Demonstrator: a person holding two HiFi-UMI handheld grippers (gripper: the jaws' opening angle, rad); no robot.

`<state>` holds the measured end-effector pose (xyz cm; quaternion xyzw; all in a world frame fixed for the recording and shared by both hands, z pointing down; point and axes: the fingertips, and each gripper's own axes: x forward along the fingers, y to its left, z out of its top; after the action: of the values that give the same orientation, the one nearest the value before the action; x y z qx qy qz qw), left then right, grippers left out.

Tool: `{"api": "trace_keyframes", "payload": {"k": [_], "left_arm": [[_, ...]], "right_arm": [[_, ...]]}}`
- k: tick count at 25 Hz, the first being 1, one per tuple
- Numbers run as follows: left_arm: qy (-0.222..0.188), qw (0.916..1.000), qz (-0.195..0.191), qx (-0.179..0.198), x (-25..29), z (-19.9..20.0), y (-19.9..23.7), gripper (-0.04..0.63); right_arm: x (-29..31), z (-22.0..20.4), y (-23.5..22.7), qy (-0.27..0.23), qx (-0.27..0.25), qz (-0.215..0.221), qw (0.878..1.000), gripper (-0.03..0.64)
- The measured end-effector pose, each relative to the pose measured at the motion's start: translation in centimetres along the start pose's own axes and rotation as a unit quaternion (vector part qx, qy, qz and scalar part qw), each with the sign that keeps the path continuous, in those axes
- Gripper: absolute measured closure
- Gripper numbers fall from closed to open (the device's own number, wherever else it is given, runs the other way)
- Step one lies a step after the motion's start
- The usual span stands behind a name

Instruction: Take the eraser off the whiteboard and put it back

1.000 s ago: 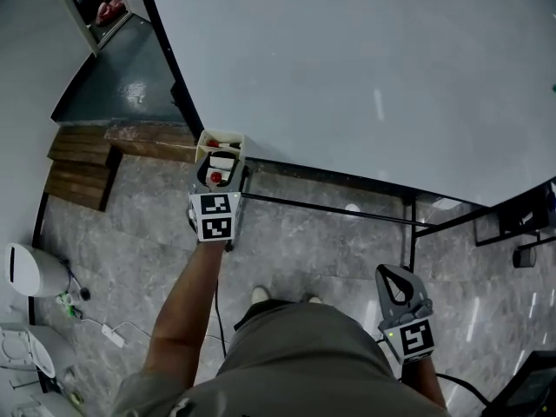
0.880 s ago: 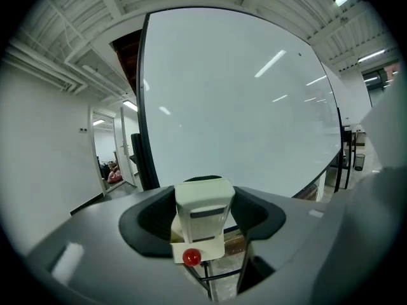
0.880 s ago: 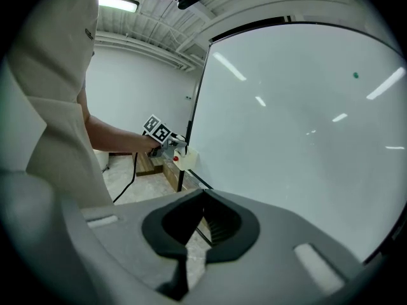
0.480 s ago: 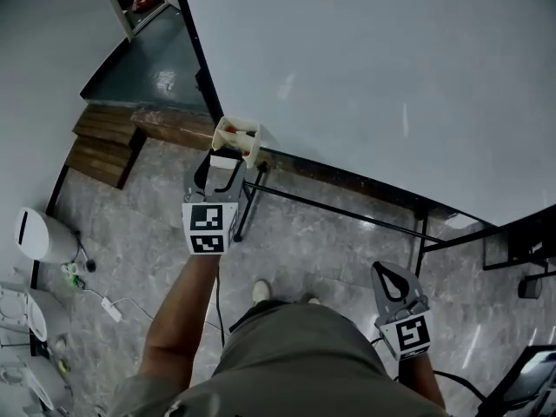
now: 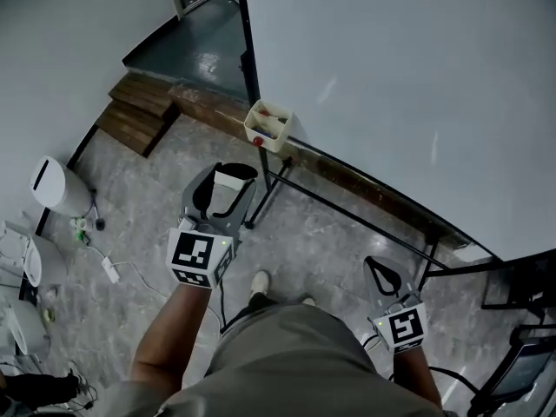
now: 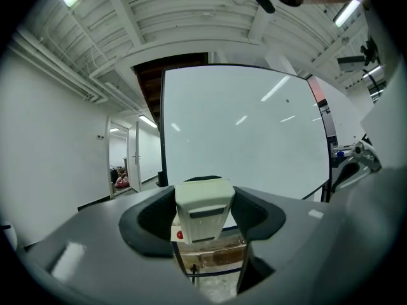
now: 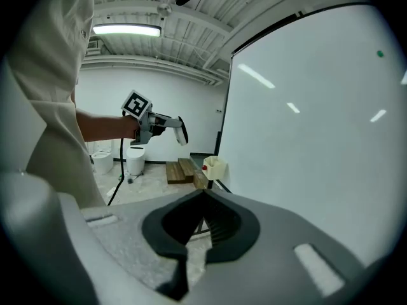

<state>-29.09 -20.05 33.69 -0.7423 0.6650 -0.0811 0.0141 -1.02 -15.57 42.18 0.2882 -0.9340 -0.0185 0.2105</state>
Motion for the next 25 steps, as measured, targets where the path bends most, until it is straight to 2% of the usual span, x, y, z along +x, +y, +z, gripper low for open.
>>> {"api": "trace_keyframes", "payload": {"k": [7,12,15,18,25], "left_arm": [[-0.019,0.9993,0.032,-0.009,-8.0,2.0,-0.3,0.321],[-0.029,0.9968,0.074,-0.015,-14.2,2.9,-0.6,0.322],[-0.032,0.9947,0.096,-0.019,-17.7,2.7,-0.5,0.322],[-0.032,0.9929,0.113,-0.021,-20.5,2.5,-0.5,0.322],[-0.020,0.9896,0.139,-0.029,-24.6,1.5,-0.4,0.324]], "right_arm": [[1.0,0.8,2.5,-0.021,-0.041,0.064,0.997,0.614],[1.7,1.2,5.2,-0.028,-0.067,0.115,0.991,0.614],[2.3,2.0,7.0,-0.031,-0.094,0.141,0.985,0.614],[2.8,2.4,8.9,-0.030,-0.094,0.169,0.981,0.614],[4.6,3.2,11.5,-0.035,-0.126,0.211,0.969,0.614]]}}
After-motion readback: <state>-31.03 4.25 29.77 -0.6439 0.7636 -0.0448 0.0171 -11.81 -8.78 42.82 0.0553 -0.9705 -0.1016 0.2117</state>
